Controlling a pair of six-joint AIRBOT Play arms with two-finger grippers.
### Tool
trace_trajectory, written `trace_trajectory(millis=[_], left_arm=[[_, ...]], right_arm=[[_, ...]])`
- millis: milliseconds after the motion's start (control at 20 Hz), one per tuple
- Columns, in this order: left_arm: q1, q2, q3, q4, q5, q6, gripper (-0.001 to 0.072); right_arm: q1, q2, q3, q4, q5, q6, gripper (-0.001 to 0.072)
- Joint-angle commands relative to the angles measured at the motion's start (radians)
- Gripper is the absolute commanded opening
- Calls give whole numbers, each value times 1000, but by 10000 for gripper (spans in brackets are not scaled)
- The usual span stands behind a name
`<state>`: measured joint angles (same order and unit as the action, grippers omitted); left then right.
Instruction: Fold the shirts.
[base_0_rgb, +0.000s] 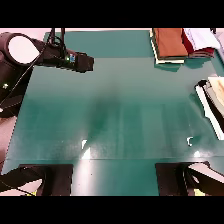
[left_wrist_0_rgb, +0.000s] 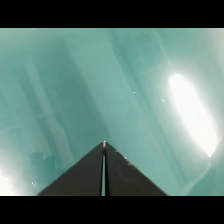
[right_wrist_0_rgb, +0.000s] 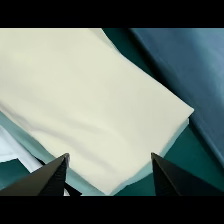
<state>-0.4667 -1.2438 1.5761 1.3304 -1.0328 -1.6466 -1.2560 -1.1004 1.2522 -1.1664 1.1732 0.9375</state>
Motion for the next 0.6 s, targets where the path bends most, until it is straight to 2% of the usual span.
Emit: trace_trajectory(millis=[0,150,250,550], left_arm=[[0,-1,0,0,3,6,28],[0,-1,0,0,4,5,29],[0,-1,0,1,10,6,29],[0,-1,0,0,3,5,28]], right_arm=[[2,9,-2,83,-29,24,599],[157,8,52,310,-44,24,598],[319,9,74,405,-37,24,597],[872,8,81,404,-53,23,591]])
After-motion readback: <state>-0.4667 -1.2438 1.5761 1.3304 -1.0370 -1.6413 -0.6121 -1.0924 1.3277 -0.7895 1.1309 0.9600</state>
